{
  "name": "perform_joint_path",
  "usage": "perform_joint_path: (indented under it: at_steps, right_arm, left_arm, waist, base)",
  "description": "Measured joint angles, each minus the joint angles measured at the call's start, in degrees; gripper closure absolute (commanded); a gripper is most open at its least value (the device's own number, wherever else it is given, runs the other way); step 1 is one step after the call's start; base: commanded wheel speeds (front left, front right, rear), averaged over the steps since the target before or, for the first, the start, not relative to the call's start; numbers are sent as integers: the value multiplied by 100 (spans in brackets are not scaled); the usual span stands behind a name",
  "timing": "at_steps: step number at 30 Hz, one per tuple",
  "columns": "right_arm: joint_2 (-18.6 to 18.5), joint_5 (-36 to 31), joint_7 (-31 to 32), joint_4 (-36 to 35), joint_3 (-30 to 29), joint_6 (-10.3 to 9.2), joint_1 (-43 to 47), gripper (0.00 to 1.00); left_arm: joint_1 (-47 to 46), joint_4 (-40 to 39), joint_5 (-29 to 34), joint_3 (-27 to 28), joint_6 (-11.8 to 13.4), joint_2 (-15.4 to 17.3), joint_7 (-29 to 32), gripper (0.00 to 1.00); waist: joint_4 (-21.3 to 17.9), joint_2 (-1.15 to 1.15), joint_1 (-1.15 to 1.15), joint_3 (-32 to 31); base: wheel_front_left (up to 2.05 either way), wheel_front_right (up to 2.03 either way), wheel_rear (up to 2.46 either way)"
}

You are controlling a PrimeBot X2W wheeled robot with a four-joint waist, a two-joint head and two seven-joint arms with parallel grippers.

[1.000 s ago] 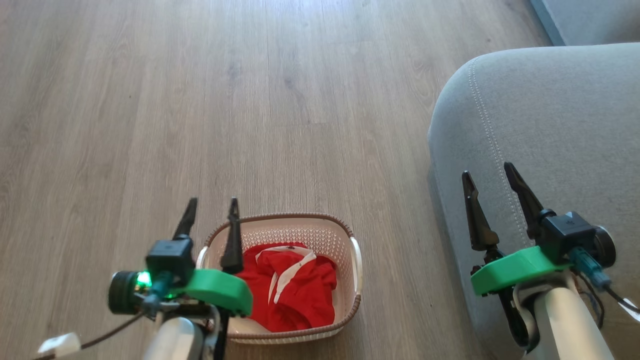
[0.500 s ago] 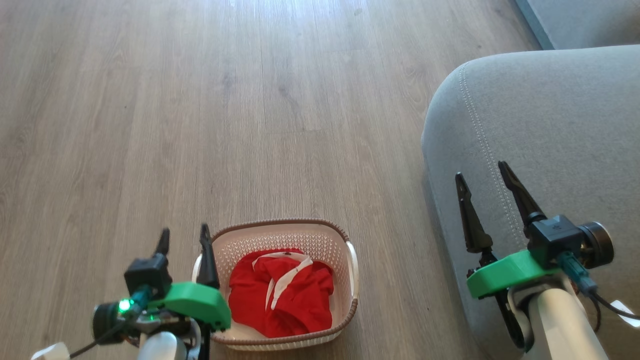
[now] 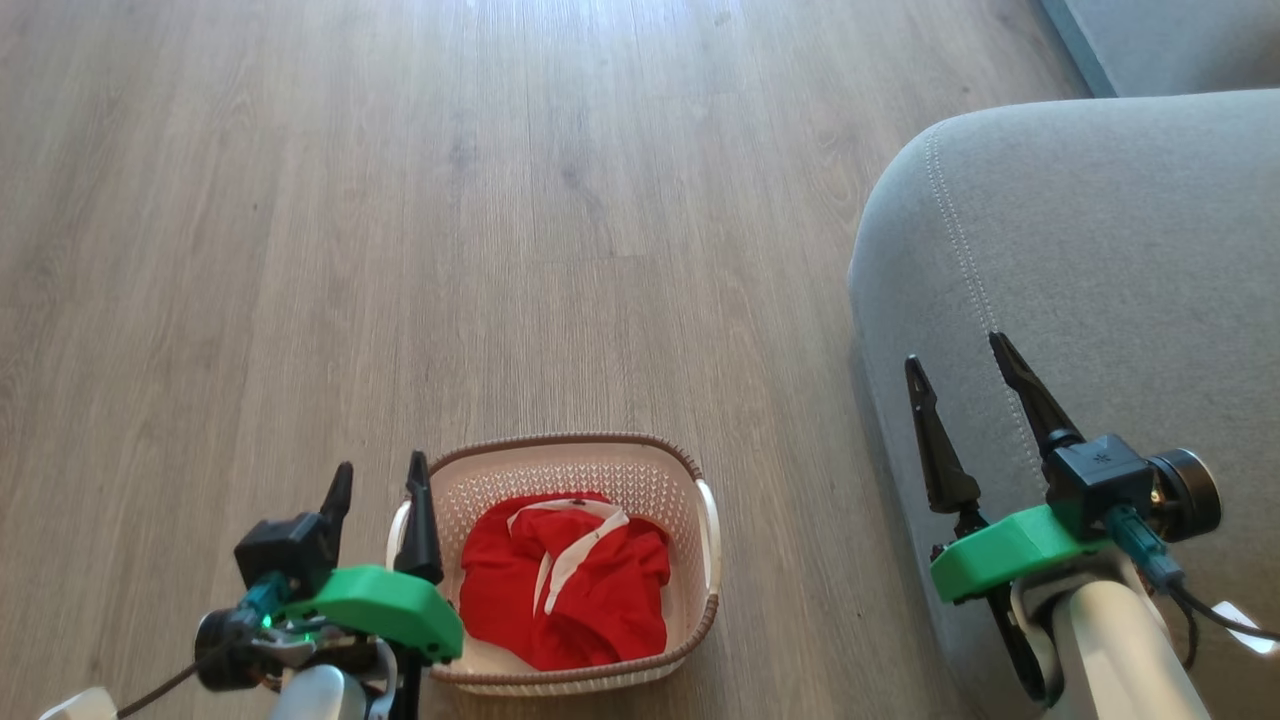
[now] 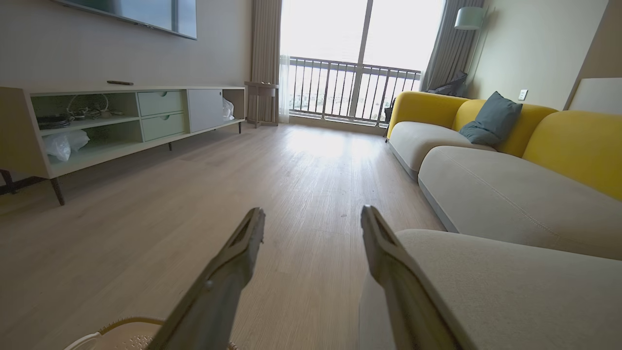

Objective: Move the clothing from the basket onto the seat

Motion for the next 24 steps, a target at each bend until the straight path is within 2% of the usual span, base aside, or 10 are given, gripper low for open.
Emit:
perform_joint_path:
  at_steps: [24]
  right_arm:
    - [0,59,0,93,-37,0,-2,0]
  left_arm:
    - [-13,-13,-38,-112,-7,0,0,0]
  waist:
    - [19,0,0,223]
  base:
    - [0,0,0]
